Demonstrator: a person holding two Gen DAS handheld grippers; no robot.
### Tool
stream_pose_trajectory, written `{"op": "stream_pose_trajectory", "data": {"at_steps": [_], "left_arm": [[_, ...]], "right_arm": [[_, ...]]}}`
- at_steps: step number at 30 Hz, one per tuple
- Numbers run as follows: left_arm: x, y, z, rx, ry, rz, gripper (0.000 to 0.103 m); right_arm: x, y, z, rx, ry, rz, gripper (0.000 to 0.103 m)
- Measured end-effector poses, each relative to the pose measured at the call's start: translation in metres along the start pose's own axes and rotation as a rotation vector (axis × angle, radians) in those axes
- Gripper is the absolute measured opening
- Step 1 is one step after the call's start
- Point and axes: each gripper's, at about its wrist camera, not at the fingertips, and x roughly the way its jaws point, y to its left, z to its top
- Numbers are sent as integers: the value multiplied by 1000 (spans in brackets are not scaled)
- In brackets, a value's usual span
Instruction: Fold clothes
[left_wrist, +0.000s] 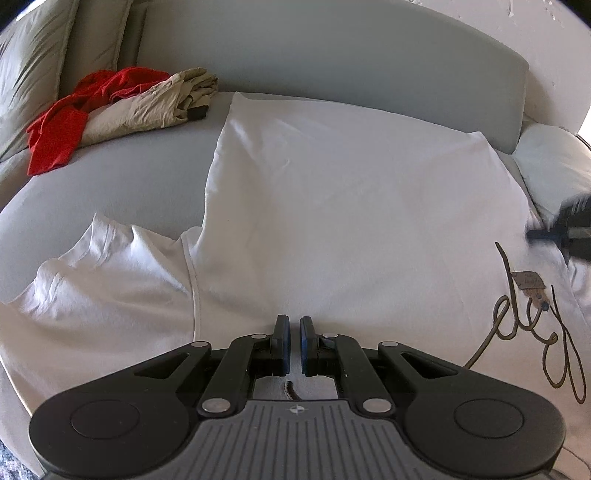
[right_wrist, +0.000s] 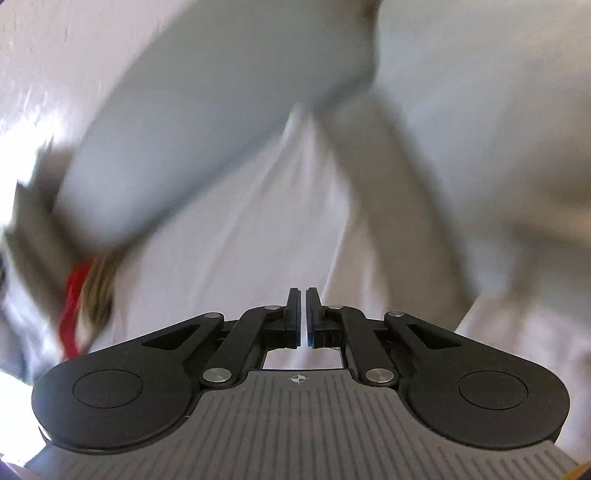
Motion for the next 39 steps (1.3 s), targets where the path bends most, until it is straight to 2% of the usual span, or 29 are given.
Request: {"op": "stream_pose_trajectory", "data": {"at_steps": [1,2,5,6,9,11,13,14,15,19,23,24,26,28,30,32,35,37,39], "left_arm": [[0,1,1,-3,2,1,7],[0,2,1,-9,4,-1,9],[0,6,2,-25,7,-9,12],[0,7,2,-29,7,-13,12],[1,7,2,-32,8,-15,12],[0,5,2,-23,9,-7,12],[0,3,2,-10,10,1,12],[0,2,3,-3,13,4,12],[0,2,3,5,16,6,12],[-9,-2,7,49,32,31,12],[-59,0,-6,-2,16,11,12],[-72,1,-10,-19,12,1,12],[-100,-3,-22,-12,27,-10,12],[-125,-12,-37,31,52,-37,19],[-143,-19,-53,79,59,-76,29],[-146,-24,-65,92,60,-93,32],[-133,-32,-73,52,24,-54,32],[-122,-41,-74,29,-5,-13,31],[-110,-53,-75,65,-30,-18,32]], "right_arm": [[2,-6,-3,-4,-6,-72,0],[4,-12,-6,-9,-12,-144,0],[-14,-29,-3,26,-134,-424,0],[-15,-33,-2,28,-126,-431,0],[-34,-21,-10,8,-152,-344,2],[-44,-7,-21,-50,-159,-230,5],[-41,2,-32,-61,-103,-147,7],[-35,-1,-35,-48,-59,-144,5],[-28,-4,-37,-42,-14,-199,0],[-49,-3,-39,-51,-122,-458,3],[-115,28,-54,-115,-187,-344,10],[-130,35,-62,-125,-184,-306,11],[-159,49,-76,-144,-176,-230,19],[-196,56,-101,-168,-148,-153,43],[-208,63,-129,-208,-113,-117,44],[-202,58,-151,-240,-74,-118,44],[-194,50,-184,-288,-16,-118,44],[-173,52,-198,-321,3,-133,41],[-152,56,-212,-372,20,-166,39]]}}
